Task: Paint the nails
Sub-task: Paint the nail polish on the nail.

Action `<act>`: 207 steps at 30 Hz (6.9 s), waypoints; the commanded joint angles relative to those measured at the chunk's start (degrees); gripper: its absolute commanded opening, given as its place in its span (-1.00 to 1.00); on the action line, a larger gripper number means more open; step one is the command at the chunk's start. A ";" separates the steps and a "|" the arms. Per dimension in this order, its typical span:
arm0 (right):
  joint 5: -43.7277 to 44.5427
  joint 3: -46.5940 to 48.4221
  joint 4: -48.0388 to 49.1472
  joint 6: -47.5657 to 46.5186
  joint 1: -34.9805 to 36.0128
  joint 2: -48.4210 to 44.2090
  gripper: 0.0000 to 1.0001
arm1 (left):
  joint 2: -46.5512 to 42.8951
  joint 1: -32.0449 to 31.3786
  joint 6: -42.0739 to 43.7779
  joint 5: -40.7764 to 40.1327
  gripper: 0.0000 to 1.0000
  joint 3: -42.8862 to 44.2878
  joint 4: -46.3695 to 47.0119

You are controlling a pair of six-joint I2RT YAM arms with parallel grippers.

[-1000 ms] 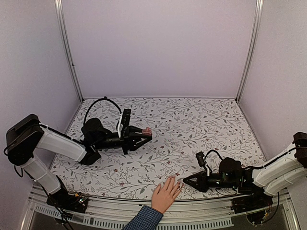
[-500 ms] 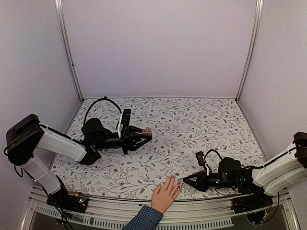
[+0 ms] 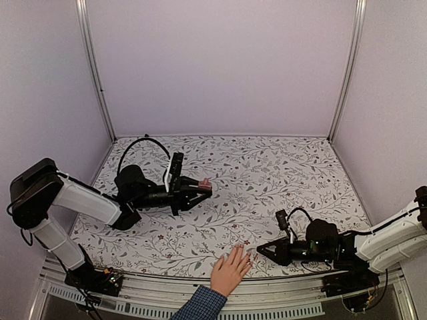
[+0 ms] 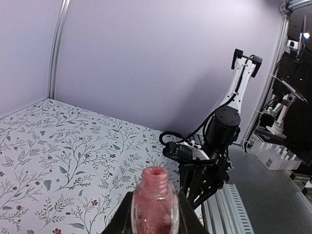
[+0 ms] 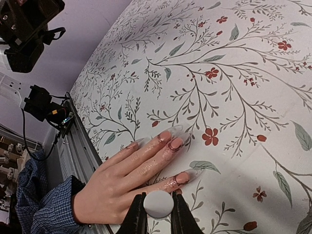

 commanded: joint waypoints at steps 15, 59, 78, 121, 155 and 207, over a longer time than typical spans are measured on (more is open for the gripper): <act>1.69 0.47 2.39 1.19 0.58 3.11 -1.00 | 1.00 0.77 -0.13 0.22 -1.00 0.19 1.73; 0.01 1.56 3.96 0.81 0.63 6.82 -1.00 | 1.08 0.85 -0.64 0.22 -1.00 -0.50 2.61; 2.12 2.24 2.65 1.32 0.63 7.61 -1.00 | 1.25 0.86 -0.92 0.25 -1.00 -0.73 3.14; -1.10 3.11 3.29 -0.13 0.64 8.67 -1.00 | 1.35 1.22 -0.79 0.73 -1.00 -0.24 2.35; 4.17 4.06 -1.57 2.56 0.65 8.72 -1.00 | 1.68 1.22 -1.01 0.72 -1.00 -0.39 2.65; 2.15 1.79 2.50 1.11 1.75 6.13 -1.00 | 2.28 1.23 -1.72 0.53 -1.00 -0.73 3.75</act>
